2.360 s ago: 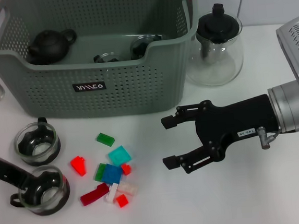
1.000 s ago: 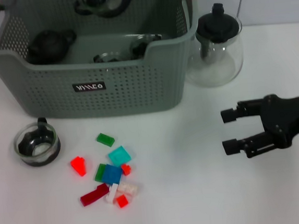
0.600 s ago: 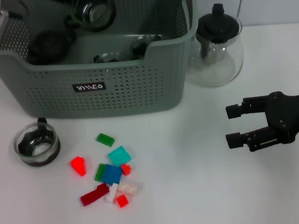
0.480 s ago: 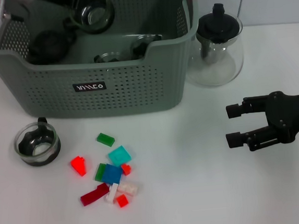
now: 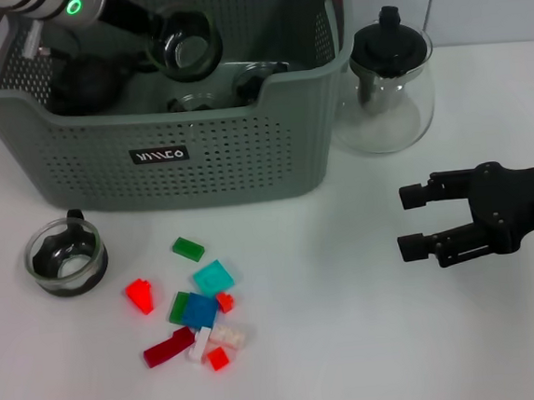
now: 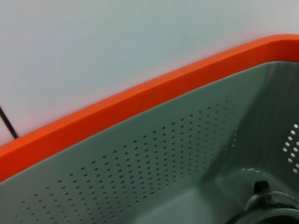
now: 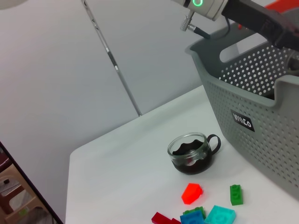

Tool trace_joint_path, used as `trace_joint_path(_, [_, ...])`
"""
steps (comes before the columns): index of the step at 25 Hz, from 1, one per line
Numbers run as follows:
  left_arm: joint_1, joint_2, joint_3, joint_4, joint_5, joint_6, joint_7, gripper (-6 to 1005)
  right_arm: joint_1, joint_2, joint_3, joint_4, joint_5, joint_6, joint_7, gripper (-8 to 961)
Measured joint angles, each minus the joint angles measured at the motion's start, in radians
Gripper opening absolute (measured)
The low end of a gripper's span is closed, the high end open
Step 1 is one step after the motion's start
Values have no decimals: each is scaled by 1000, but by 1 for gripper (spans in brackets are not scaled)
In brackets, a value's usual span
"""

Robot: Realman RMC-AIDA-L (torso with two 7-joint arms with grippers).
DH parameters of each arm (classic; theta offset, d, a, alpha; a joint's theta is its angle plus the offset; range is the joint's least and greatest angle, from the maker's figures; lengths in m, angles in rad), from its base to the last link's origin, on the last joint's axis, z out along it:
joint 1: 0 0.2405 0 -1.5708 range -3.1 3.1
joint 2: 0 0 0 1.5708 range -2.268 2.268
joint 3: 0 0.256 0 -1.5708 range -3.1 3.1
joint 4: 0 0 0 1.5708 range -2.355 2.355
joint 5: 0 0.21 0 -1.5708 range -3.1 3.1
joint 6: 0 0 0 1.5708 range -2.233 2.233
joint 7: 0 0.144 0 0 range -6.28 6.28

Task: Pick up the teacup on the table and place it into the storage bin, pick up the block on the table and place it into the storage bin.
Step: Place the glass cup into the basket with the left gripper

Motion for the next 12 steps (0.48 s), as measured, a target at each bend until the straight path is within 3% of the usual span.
trace_joint_path(12, [5, -18, 27, 4, 27, -3, -1, 61, 0, 0, 3, 1, 0, 15, -7, 945])
